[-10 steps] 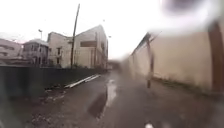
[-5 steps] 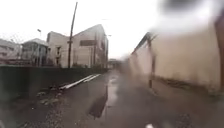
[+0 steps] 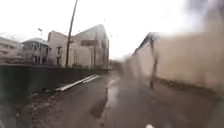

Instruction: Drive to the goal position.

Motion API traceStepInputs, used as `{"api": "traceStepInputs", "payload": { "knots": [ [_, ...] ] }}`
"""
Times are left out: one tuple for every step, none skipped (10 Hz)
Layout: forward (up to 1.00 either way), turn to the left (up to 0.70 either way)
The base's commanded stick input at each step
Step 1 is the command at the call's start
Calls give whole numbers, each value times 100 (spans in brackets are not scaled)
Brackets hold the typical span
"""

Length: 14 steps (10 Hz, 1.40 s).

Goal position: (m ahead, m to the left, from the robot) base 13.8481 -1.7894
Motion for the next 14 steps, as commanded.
{"api": "traceStepInputs", "payload": {
  "knots": [
    [50, 7],
    [50, 7],
    [50, 2],
    [50, -6],
    [50, -8],
    [50, -8],
    [50, -8],
    [50, 7],
    [50, 7],
    [50, 7],
    [50, 7],
    [50, 7],
    [50, 7],
    [50, 7]
  ]
}}
